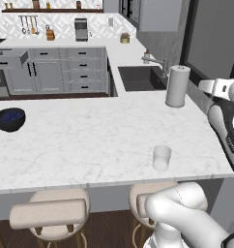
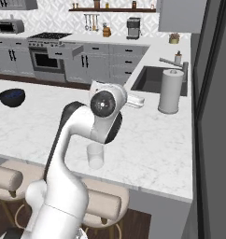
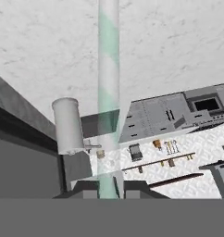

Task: Take a straw from the drawer in front and place it inside the glass cup on the dining counter.

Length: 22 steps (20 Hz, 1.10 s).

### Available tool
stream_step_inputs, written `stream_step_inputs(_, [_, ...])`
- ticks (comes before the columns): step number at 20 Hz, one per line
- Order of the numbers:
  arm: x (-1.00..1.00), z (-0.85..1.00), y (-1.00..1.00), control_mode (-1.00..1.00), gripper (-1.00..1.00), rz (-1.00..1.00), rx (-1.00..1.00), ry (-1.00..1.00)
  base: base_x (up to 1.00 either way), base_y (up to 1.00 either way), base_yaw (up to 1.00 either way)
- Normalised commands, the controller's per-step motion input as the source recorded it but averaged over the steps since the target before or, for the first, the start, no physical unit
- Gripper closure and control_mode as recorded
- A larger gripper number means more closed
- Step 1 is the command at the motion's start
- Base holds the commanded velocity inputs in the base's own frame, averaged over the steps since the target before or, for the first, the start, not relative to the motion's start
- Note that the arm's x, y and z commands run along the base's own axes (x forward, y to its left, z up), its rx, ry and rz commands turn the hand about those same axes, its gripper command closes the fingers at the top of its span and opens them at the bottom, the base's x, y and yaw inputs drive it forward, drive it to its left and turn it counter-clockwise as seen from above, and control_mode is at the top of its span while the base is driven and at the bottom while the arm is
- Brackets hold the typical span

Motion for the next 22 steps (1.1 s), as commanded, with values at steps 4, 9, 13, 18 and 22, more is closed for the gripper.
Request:
stream_step_inputs(4, [0.03,-0.14,0.17,-1.00,1.00,0.36,0.00,-0.09,0.00,0.00,0.00])
stream_step_inputs(9, [0.00,-0.23,0.55,-1.00,1.00,0.26,-0.04,-0.03,0.00,0.00,0.00])
stream_step_inputs(13, [0.00,-0.26,0.58,-1.00,1.00,0.20,-0.04,-0.01,0.00,0.00,0.00])
stream_step_inputs(18, [0.00,-0.15,0.17,-1.00,1.00,0.11,-0.01,0.00,0.00,0.00,0.00])
stream_step_inputs(22, [-0.01,-0.28,0.27,-1.00,1.00,0.08,0.00,-0.01,0.00,0.00,0.00])
